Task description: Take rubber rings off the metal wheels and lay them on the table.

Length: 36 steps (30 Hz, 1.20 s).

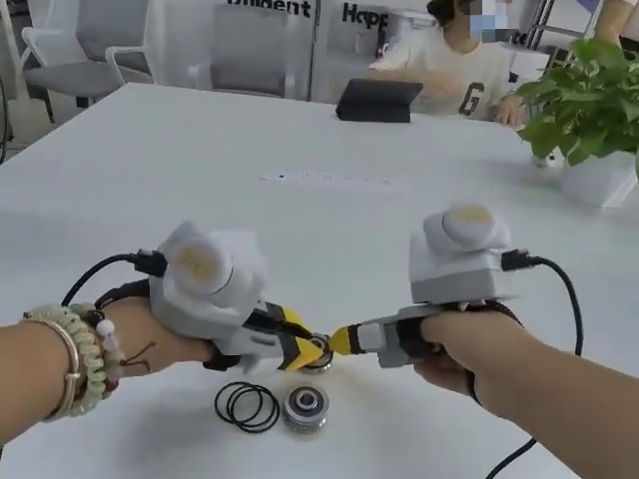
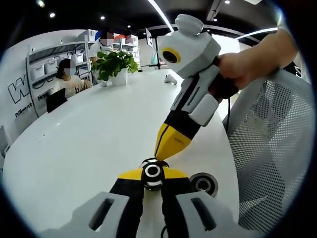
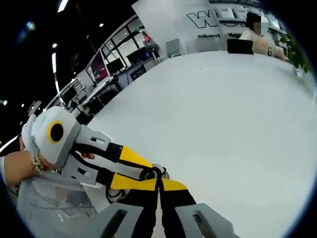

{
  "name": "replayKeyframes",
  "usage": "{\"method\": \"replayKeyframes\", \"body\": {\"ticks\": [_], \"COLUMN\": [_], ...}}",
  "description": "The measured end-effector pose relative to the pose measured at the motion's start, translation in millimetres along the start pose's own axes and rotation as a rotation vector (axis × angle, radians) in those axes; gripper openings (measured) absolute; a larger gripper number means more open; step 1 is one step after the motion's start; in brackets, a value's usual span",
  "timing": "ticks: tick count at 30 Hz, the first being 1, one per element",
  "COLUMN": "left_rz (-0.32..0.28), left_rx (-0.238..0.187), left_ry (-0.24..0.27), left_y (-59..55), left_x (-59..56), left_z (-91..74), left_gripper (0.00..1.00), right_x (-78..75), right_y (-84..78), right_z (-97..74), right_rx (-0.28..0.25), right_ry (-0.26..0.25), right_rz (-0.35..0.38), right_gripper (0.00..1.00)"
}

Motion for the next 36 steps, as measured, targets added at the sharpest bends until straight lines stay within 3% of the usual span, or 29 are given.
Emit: {"method": "replayKeyframes", "body": {"ticks": [12,19,25,30,36], "left_rz": [-0.018,-0.025,-0.024,-0.003,0.002], "left_rx": [-0.013,-0.016,-0.015,-0.009,-0.009], "left_ry": [-0.009,-0.001,0.011,0.016,0.019], "left_y": [-1.7,-2.3,-2.4,-1.7,-1.8], "left_x": [2.2,1.7,-0.5,-2.6,-3.0], "left_z": [0.5,0.5,1.0,1.3,1.2], "left_gripper": [0.07,0.07,0.07,0.07,0.07], "right_x": [1.6,0.7,1.6,0.0,2.2], "right_y": [2.2,0.4,-0.7,-1.0,0.2], "right_z": [0.1,0.4,-1.2,-2.7,-3.5], "right_rx": [0.009,-0.001,0.004,-0.008,-0.013], "right_ry": [-0.002,0.002,-0.007,0.013,0.016], "right_rz": [-0.075,-0.058,-0.105,-0.054,-0.066], "right_gripper": [0.0,0.0,0.0,0.0,0.0]}}
Point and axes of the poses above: the centre of the closed fingertips' face, and the gripper's own axes: z roughly forward along the fingers, x roughly to its left, y roughly out of its top, the point moved 8 cm from there along -z, roughly backward along the fingers, and after that the axes turned 12 degrees about -z, right-handed, at the moved point
